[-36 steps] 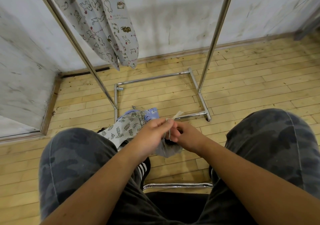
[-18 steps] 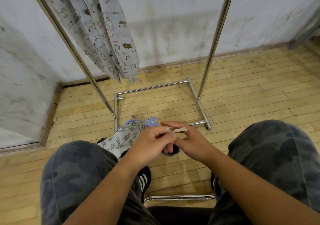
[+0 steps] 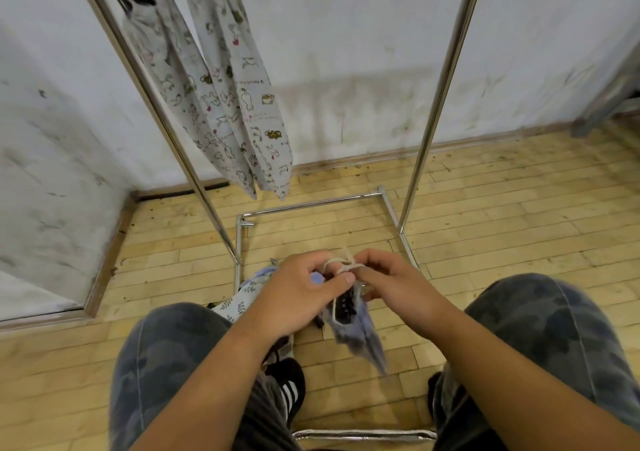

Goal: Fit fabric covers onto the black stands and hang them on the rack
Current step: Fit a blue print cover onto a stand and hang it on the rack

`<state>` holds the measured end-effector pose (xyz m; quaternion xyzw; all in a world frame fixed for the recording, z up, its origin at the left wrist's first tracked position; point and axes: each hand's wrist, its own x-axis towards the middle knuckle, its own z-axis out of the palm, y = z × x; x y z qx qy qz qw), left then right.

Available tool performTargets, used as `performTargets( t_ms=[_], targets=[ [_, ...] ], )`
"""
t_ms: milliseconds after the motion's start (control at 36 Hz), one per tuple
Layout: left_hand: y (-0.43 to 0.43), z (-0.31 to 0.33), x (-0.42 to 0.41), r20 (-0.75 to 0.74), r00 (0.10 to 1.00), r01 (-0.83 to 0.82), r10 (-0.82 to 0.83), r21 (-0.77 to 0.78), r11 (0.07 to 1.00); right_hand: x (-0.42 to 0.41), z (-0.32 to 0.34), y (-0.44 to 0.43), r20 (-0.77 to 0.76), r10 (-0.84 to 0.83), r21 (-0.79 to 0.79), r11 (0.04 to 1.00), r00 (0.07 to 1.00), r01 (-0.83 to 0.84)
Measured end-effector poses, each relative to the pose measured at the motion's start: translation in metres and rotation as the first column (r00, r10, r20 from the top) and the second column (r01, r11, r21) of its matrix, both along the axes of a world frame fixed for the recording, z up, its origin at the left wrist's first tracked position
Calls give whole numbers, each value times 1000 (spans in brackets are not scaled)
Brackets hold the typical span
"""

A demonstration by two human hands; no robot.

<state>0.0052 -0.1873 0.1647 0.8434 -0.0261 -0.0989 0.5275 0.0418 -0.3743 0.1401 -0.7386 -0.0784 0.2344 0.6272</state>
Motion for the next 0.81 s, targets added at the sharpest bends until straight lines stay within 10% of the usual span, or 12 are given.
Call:
performTargets(
  t_ms=[806],
  targets=[
    [-1,-29,-11,24,989,-143,148,-143,979,6,62,43,57,27,-132,991,998,-20]
  ],
)
